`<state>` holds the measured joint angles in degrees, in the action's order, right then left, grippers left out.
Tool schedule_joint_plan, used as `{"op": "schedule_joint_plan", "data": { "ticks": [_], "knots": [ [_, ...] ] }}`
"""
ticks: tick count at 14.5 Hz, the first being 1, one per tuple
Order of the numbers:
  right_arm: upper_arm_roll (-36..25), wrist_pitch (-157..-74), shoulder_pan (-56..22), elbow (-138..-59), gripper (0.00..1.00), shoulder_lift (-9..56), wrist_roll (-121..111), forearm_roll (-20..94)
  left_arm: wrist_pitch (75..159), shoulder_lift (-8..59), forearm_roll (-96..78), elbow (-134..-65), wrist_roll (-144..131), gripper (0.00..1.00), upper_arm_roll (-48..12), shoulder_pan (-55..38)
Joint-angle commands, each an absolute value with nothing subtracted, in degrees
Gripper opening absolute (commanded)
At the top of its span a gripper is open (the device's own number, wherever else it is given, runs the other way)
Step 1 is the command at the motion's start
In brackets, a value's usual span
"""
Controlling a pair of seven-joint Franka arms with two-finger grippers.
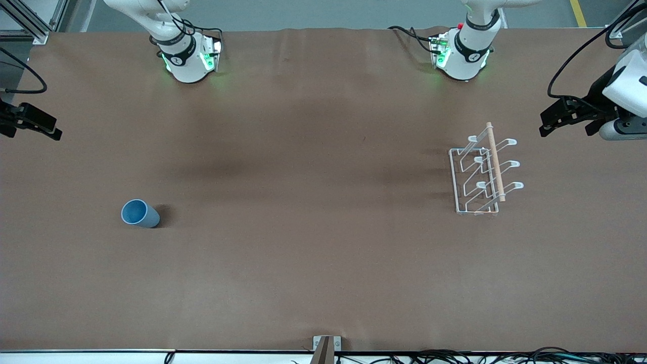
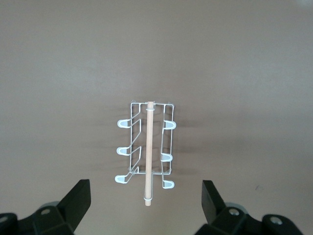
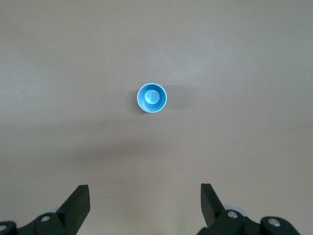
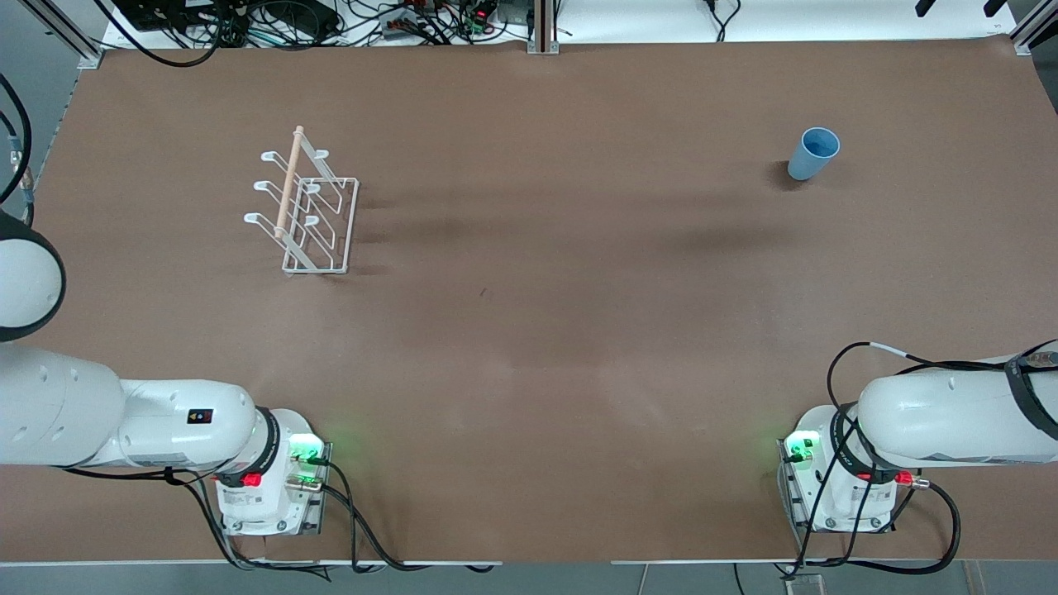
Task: Hang cup on cup holder
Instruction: 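Reach the right gripper down to the light blue cup and grasp it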
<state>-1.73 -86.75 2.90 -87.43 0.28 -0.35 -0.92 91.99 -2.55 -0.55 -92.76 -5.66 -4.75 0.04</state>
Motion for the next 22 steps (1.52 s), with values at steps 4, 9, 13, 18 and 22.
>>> {"op": "schedule_joint_plan", "data": {
  "ticks": [4, 9, 13, 18, 22],
  "knots": [
    [-1.5, -86.6, 3.8, -87.8, 1.00, -0.4, -1.1, 0.0, 92.4, -3.1, 0.4, -93.3, -4.9, 1.00, -4.9, 0.0],
    [-1.4, -86.7, 3.8, -87.6, 1.00, -0.1, -1.1, 0.0, 92.2, -3.1, 0.4, -93.9, -4.9, 1.00, -5.2, -0.1],
    [-1.4, -90.8, 3.4, -91.1, 1.00, 4.0, -1.6, 0.0, 92.3, -3.1, 0.4, -94.0, -4.9, 1.00, -5.2, -0.1],
    [-1.4, -106.2, 5.0, -99.6, 1.00, 10.0, -5.8, 0.0, 92.3, -3.1, 0.4, -94.0, -4.9, 1.00, -5.2, 0.0],
    [-1.4, -117.6, 5.6, -103.3, 1.00, 16.8, -8.3, 0.0, 92.3, -2.8, 0.4, -94.0, -4.9, 1.00, -5.2, -0.3]
  ]
}}
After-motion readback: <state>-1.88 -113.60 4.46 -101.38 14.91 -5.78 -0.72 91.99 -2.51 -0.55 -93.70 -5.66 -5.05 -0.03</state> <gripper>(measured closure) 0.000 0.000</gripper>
